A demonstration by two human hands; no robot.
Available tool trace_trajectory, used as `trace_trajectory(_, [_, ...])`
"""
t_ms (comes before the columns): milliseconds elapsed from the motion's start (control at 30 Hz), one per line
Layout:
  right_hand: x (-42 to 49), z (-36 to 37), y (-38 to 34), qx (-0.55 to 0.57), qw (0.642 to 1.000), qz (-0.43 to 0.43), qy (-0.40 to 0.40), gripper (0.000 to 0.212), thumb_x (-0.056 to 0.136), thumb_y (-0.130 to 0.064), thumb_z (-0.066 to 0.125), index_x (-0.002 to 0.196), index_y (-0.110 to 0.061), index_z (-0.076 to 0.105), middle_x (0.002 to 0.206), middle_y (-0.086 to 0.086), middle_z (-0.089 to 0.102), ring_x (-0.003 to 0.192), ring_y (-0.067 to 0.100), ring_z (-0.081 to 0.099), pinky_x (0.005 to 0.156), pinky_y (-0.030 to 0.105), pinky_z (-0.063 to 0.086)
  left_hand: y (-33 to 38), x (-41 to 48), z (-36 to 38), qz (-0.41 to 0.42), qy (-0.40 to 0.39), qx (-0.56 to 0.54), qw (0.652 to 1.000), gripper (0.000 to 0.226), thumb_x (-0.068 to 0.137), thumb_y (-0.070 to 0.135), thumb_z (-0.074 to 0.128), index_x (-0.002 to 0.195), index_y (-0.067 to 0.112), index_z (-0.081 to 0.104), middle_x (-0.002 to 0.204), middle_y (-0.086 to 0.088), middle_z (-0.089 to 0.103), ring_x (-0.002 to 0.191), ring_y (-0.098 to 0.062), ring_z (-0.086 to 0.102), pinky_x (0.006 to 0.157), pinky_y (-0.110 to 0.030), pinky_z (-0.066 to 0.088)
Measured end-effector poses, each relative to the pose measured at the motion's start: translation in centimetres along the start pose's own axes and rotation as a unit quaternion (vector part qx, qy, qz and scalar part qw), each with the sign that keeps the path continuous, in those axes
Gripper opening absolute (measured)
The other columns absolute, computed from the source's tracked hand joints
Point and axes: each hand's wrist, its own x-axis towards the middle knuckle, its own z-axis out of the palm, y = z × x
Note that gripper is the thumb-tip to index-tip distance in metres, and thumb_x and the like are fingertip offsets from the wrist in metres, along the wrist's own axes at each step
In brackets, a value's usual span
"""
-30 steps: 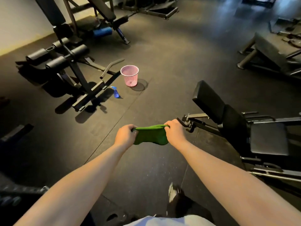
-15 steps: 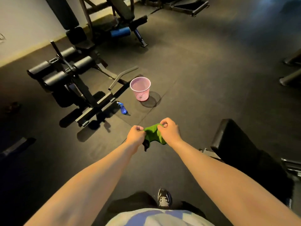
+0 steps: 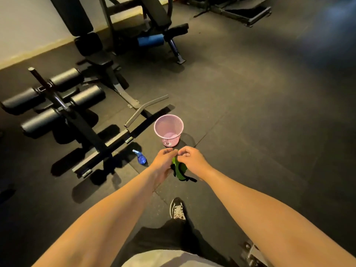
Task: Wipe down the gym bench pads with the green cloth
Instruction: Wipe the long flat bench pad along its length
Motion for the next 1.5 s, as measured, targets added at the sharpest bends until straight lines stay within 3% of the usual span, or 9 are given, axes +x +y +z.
trace_trajectory(167, [13.1,-2.3,-3.9,0.018,0.995,0.06,-0.074,0.029,0.077,-0.015,0.067,0.105,-0.015,0.059,0.108,0.007,0.067,0.104,0.02,0.06,0.09,0.037,0.048,8.1,9.6,0.1,-0.018,-0.001,-0.029,0.999,0.006,0.099,0.015,0.062,0.098,0.011,0.065,0.074,-0.002,0.074,0.06,-0.009,0.07,0.055,-0.021,0.056])
trace_trajectory(333, [27.4,-4.6,-5.7,0.007,0.989,0.092,-0.115,0.033,0.092,-0.005,0.056,0.115,-0.023,0.04,0.111,0.01,0.058,0.1,0.025,0.064,0.079,0.037,0.055,14.0,20.7,-0.4,-0.062,0.081,-0.046,0.994,0.025,0.096,-0.01,0.052,0.114,0.006,0.057,0.097,-0.012,0.068,0.083,-0.022,0.068,0.076,-0.034,0.059])
trace_trajectory(567, [49.9,-2.3,-2.2,-0.167,0.95,0.106,-0.24,0.056,0.091,-0.002,0.051,0.141,-0.022,0.041,0.137,0.01,0.047,0.12,0.029,0.051,0.099,0.04,0.048,15.8,38.8,-1.8,-0.075,0.224,-0.114,0.965,0.033,0.098,-0.008,0.037,0.114,0.014,0.056,0.092,-0.009,0.066,0.075,-0.018,0.065,0.048,-0.023,0.052])
trace_trajectory(733, [60.8,1.5,1.5,-0.207,0.949,0.105,-0.211,0.024,0.092,-0.008,0.054,0.113,-0.017,0.046,0.093,0.005,0.055,0.086,0.023,0.052,0.063,0.029,0.037,13.8,50.3,-4.4,-0.077,0.286,-0.089,0.951,0.034,0.093,-0.009,0.038,0.1,0.02,0.054,0.082,-0.005,0.06,0.069,-0.018,0.055,0.053,-0.022,0.045])
trace_trajectory(933, [72.9,9.5,10.4,-0.283,0.932,0.034,-0.224,0.037,0.081,0.009,0.039,0.077,-0.026,0.047,0.109,0.016,0.048,0.092,0.032,0.052,0.079,0.035,0.042,5.4,64.8,-8.8,-0.122,0.323,-0.085,0.935,0.05,0.085,-0.017,0.03,0.07,0.017,0.063,0.085,-0.008,0.068,0.073,-0.019,0.06,0.056,-0.016,0.05])
trace_trajectory(1100, [81.0,16.0,19.9,-0.295,0.926,0.043,-0.233,0.021,0.089,-0.001,0.048,0.094,-0.01,0.067,0.101,0.0,0.045,0.091,0.019,0.049,0.095,0.037,0.043,-3.1,75.0,-11.9,-0.137,0.337,-0.086,0.928,0.049,0.088,-0.016,0.034,0.081,0.02,0.067,0.104,-0.013,0.069,0.096,-0.029,0.066,0.087,-0.039,0.056])
trace_trajectory(1200, [83.2,18.8,23.8,-0.293,0.926,0.041,-0.234,0.02,0.089,-0.001,0.047,0.094,-0.006,0.066,0.096,-0.004,0.042,0.09,0.015,0.047,0.098,0.038,0.042,-7.4,78.9,-13.3,-0.136,0.345,-0.068,0.926,0.039,0.092,-0.007,0.043,0.087,0.026,0.062,0.11,-0.013,0.069,0.099,-0.028,0.066,0.091,-0.043,0.055])
trace_trajectory(1367, [83.3,20.1,25.9,-0.272,0.941,0.0,-0.201,0.029,0.081,0.009,0.045,0.091,-0.016,0.055,0.109,0.004,0.043,0.096,0.021,0.048,0.09,0.033,0.04,-9.7,80.6,-13.7,-0.107,0.369,-0.073,0.92,0.022,0.095,0.009,0.052,0.094,0.031,0.055,0.117,-0.005,0.056,0.102,-0.018,0.057,0.09,-0.032,0.049])
trace_trajectory(1500, [82.2,19.5,25.3,-0.252,0.949,0.029,-0.187,0.032,0.08,0.012,0.043,0.094,-0.015,0.052,0.11,0.007,0.045,0.091,0.018,0.047,0.082,0.032,0.039,-8.5,79.5,-13.5,-0.073,0.319,-0.037,0.944,0.029,0.093,0.004,0.058,0.114,0.021,0.048,0.104,0.003,0.057,0.09,-0.008,0.057,0.069,-0.008,0.042])
